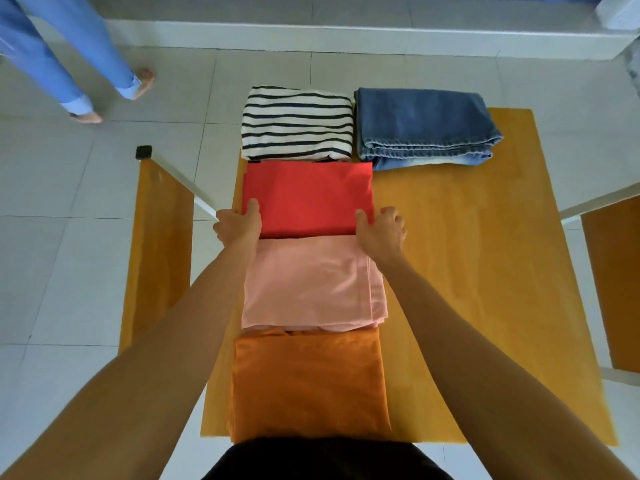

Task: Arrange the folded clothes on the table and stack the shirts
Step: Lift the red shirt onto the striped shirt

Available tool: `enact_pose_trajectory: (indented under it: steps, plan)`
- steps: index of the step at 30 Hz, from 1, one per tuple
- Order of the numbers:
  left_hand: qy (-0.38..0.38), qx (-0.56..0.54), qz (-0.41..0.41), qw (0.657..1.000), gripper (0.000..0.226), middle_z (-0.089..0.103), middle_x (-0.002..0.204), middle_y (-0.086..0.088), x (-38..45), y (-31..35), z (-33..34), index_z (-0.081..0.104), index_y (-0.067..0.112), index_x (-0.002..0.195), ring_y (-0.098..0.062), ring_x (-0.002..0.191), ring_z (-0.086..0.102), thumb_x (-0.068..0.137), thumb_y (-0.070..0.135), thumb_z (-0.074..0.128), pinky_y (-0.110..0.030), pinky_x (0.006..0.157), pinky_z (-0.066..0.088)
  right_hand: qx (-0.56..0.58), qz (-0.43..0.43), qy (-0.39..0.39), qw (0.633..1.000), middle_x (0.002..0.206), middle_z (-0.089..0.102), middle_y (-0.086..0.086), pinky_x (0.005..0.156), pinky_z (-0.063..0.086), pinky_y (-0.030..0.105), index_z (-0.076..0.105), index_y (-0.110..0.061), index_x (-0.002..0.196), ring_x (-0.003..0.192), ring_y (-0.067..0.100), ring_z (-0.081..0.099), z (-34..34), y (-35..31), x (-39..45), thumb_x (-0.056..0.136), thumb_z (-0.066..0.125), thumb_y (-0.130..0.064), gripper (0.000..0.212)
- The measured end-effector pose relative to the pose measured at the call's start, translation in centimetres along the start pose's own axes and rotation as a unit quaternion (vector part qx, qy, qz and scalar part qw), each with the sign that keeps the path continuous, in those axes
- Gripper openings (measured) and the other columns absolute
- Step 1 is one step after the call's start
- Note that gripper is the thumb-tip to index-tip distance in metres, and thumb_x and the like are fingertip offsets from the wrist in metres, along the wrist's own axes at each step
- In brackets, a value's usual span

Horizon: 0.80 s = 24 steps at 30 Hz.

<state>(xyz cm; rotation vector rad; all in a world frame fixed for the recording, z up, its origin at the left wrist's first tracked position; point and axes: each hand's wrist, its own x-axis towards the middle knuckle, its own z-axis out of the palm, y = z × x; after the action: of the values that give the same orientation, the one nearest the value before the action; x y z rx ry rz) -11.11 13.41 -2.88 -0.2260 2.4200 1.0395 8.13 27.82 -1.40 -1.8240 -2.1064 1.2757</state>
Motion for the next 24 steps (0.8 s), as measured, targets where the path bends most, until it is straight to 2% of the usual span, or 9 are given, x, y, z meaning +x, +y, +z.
enact_pose_trajectory:
  steps: [2,4,6,8,12,15,18,20,24]
  plan:
    - [-0.006,0.030,0.025,0.999,0.075,0.063,0.112,-0.009,0.4,0.3,0.5,0.059,0.012,0.119,-0.028,0.101,0.064,0.079,0.074,0.049,-0.046,0.085,0.057,0.035,0.001,-0.022,0.999,0.135,0.047,0.017,0.104,0.044,0.051,0.042,-0.004,0.137,0.123,0.035,0.050,0.3,-0.5,1.4,0.094,0.054,-0.055,0.068]
    - [-0.035,0.045,0.035,0.998,0.077,0.063,0.118,-0.007,0.2,0.8,0.8,0.055,0.013,0.127,-0.028,0.107,0.062,0.082,0.075,0.048,-0.047,0.093,0.054,0.061,0.012,-0.053,0.997,0.125,0.056,0.012,0.094,0.052,0.047,0.046,-0.005,0.129,0.110,0.030,0.058,0.4,-1.1,2.6,0.092,0.057,-0.058,0.066]
    - [-0.053,0.046,0.013,0.997,0.089,0.060,0.127,-0.008,0.2,1.2,0.9,0.046,0.011,0.136,-0.030,0.113,0.061,0.080,0.079,0.048,-0.043,0.092,0.054,0.091,0.028,-0.081,0.992,0.112,0.062,0.006,0.085,0.055,0.041,0.050,-0.006,0.121,0.099,0.024,0.062,0.3,-1.7,3.5,0.090,0.060,-0.059,0.063]
    - [-0.071,0.047,-0.007,0.996,0.101,0.058,0.131,-0.009,0.3,1.6,1.0,0.041,0.008,0.140,-0.031,0.116,0.060,0.075,0.085,0.046,-0.041,0.090,0.053,0.118,0.047,-0.105,0.986,0.102,0.067,0.004,0.087,0.057,0.041,0.058,-0.011,0.106,0.094,0.023,0.066,0.3,-2.1,4.3,0.088,0.060,-0.064,0.056]
    - [-0.125,0.013,0.008,0.992,0.093,0.061,0.129,-0.004,0.8,2.1,0.4,0.050,0.015,0.139,-0.030,0.116,0.060,0.076,0.083,0.047,-0.045,0.099,0.050,0.131,0.041,-0.106,0.985,0.098,0.071,0.004,0.093,0.055,0.047,0.061,-0.022,0.089,0.096,0.026,0.068,0.6,-2.4,5.1,0.091,0.059,-0.056,0.035]
    - [-0.146,-0.031,0.025,0.989,0.082,0.065,0.122,-0.001,1.2,2.2,-0.4,0.052,0.022,0.136,-0.027,0.110,0.064,0.079,0.081,0.047,-0.048,0.097,0.053,0.147,0.003,-0.091,0.985,0.097,0.073,0.003,0.088,0.057,0.047,0.060,-0.026,0.078,0.094,0.024,0.070,0.1,-2.8,4.6,0.093,0.059,-0.048,0.027]
    - [-0.160,-0.104,0.035,0.981,0.063,0.067,0.119,0.003,1.4,3.0,-1.4,0.050,0.026,0.132,-0.024,0.106,0.067,0.087,0.069,0.051,-0.049,0.093,0.056,0.190,-0.053,-0.080,0.977,0.091,0.071,-0.009,0.077,0.058,0.032,0.062,-0.032,0.084,0.087,0.014,0.069,-1.0,-3.7,3.6,0.097,0.060,-0.041,0.016]
    - [-0.168,-0.140,0.059,0.974,0.052,0.069,0.117,0.003,2.0,4.2,-2.3,0.052,0.027,0.128,-0.022,0.105,0.069,0.090,0.062,0.055,-0.049,0.089,0.058,0.214,-0.090,-0.064,0.971,0.094,0.072,-0.011,0.075,0.057,0.028,0.065,-0.031,0.094,0.087,0.010,0.069,-1.8,-4.9,3.9,0.097,0.063,-0.037,0.007]
    - [-0.157,-0.134,0.114,0.972,0.052,0.068,0.119,0.002,4.4,9.0,-2.9,0.054,0.022,0.130,-0.022,0.106,0.068,0.095,0.059,0.048,-0.046,0.088,0.057,0.245,-0.116,-0.045,0.961,0.095,0.068,-0.012,0.072,0.051,0.024,0.064,-0.025,0.105,0.085,0.005,0.065,-2.9,-8.8,7.2,0.096,0.065,-0.034,0.013]
